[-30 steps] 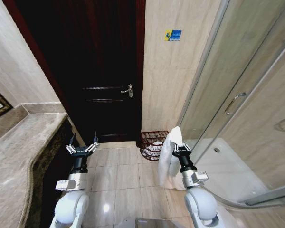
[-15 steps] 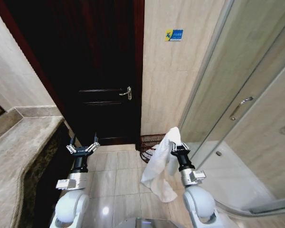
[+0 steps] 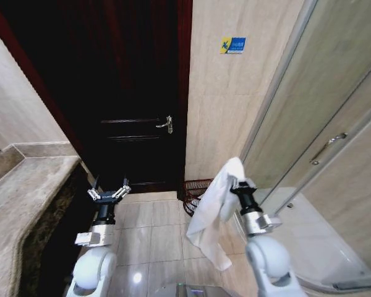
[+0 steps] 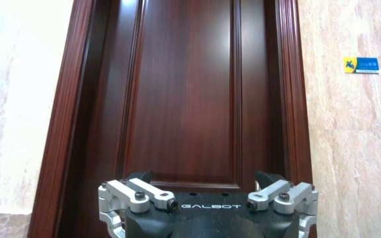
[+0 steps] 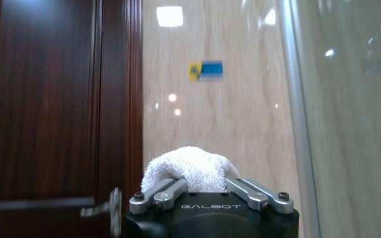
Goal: Discard the used towel into the hamper.
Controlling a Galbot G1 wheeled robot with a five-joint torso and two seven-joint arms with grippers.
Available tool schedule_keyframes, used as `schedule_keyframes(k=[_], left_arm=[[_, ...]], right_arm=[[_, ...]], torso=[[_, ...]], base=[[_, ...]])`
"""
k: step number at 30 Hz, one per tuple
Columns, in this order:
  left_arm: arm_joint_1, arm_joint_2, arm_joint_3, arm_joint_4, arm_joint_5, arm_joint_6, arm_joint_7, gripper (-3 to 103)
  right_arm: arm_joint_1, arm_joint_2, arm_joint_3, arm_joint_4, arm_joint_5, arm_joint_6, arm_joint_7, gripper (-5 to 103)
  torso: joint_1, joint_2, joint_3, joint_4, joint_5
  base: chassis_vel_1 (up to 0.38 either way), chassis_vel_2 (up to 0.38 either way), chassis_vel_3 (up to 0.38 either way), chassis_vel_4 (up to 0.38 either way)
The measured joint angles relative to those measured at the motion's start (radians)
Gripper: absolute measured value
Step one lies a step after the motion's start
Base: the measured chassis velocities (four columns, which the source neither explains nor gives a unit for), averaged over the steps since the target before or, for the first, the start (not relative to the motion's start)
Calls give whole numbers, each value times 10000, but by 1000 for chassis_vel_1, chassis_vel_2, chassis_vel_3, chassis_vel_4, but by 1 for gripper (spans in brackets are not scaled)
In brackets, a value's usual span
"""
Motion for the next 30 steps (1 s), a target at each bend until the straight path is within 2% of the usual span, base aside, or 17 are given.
schedule_keyframes(k=[1,3,4,5,7,8,10,11,14,16,18,19,22,24,26,27,30], left_arm=[[0,0,0,0,0,0,0,100],[67,-58,-21,-53,-1,19,3,100],[128,-113,-37,-105,4,25,7,100],[128,-113,-37,-105,4,25,7,100],[209,-226,-44,-131,51,25,51,100],[209,-226,-44,-131,51,25,51,100],[227,-303,-10,-41,113,-22,145,100],[227,-303,-10,-41,113,-22,145,100],[102,-511,5,293,251,-232,293,100],[85,-548,0,323,261,-246,309,100],[55,-727,-37,385,281,-300,324,100],[55,-727,-37,385,281,-300,324,100],[155,-762,-92,409,297,-334,247,100],[173,-758,-92,435,307,-343,205,100],[238,-823,-60,606,372,-466,-32,100],[238,-823,-60,606,372,-466,-32,100],[523,-1192,-49,587,392,-489,-116,100]], right_arm=[[0,0,0,0,0,0,0,5],[367,-433,97,582,587,-621,376,5],[807,-856,179,915,1229,-1102,730,5],[807,-856,179,915,1229,-1102,730,5],[1740,-1517,406,1014,2305,-1713,1031,5],[1740,-1517,406,1014,2305,-1713,1031,5],[2795,-2132,644,980,3234,-1934,1193,5],[2795,-2132,644,980,3234,-1934,1193,5],[4621,-2875,723,184,4290,-2018,1370,5],[4992,-2987,700,0,4467,-2048,1440,5],[6518,-3358,614,-650,5123,-2186,1642,5],[6518,-3358,614,-650,5123,-2186,1642,5],[8108,-3942,428,-1650,5751,-2329,1689,5],[8277,-4067,392,-1805,5850,-2361,1703,5],[8903,-4721,179,-2403,6349,-2455,1848,5],[8903,-4721,179,-2403,6349,-2455,1848,5],[10129,-5955,-201,-3083,7726,-2641,2239,5]], torso=[[0,0,0,0,0],[-2,0,0,-1,0],[-2,1,-1,0,1],[-2,1,-1,0,1],[-1,0,1,2,2],[-1,0,1,2,2],[1,0,1,0,3],[1,0,1,0,3],[2,-1,3,1,4],[2,-1,3,-1,7],[3,-1,3,3,1],[3,-1,3,3,1],[3,-1,2,4,1],[3,-1,2,2,4],[3,-1,3,0,4],[3,-1,3,0,4],[3,-1,2,-2,2]], base=[[0,0,0,0],[0,0,0,0],[0,0,0,0],[0,0,0,0],[0,0,0,0],[0,0,0,0],[0,0,0,0],[0,0,0,0],[0,0,0,0],[0,0,0,0],[0,0,0,0],[0,0,0,0],[0,0,0,0],[0,0,0,0],[0,0,0,0],[0,0,0,0],[0,0,0,0]])
